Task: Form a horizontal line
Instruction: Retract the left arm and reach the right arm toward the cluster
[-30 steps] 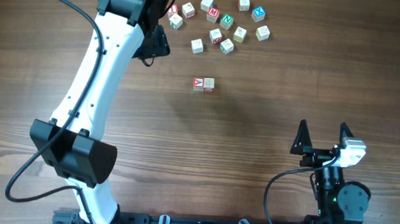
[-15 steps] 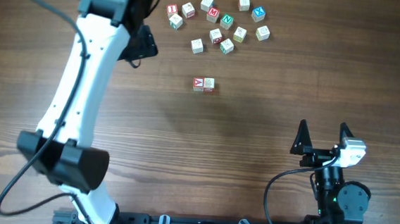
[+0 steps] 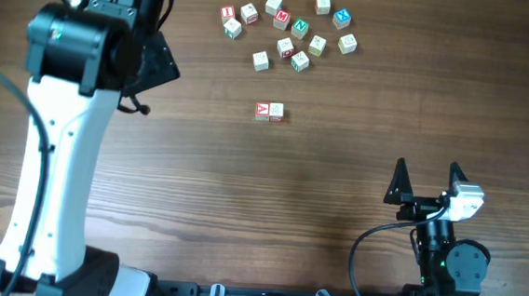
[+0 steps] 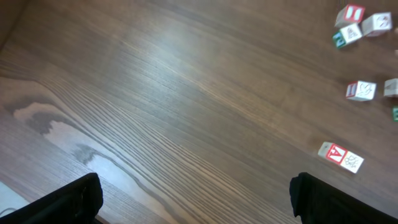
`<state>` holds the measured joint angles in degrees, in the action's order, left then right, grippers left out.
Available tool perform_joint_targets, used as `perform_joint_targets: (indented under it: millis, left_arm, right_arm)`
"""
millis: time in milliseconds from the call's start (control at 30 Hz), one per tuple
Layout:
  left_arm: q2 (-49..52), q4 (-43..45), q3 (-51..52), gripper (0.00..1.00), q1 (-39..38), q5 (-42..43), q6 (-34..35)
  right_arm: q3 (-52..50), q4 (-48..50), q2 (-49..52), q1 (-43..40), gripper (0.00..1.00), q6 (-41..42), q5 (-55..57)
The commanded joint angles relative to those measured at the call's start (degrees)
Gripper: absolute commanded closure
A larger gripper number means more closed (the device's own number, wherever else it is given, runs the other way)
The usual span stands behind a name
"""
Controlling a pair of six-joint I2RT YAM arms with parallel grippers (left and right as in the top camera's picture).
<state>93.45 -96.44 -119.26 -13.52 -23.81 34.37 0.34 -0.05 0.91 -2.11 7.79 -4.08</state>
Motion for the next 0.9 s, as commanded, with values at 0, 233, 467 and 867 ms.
perform_joint_targets:
  millis: [0,233,467,867]
  left_arm:
    - [-3.45,-0.07,-0.59,0.0,0.31,-1.36,1.03]
    - [-11.43,-0.04,6.51,0.0,0.31,-4.39,2.1]
    - [-18.45,4.59,18.75,0.0,0.31,-5.27,4.02]
    - [-21.77,18.01,40.98,0.0,0.31,-5.9,8.07]
  right_arm:
    - [-0.04,0.17,0.11,-0.39,0.0,-0.28,-0.24]
    - [-0.04,0.98,0.11,-0.39,0.0,-2.43,6.58]
    - [-0.04,0.44,0.15,-0.39,0.0,5.88,-0.68]
    - [1.09,7.48,1.88,-0.39,0.0,29.9,-12.94]
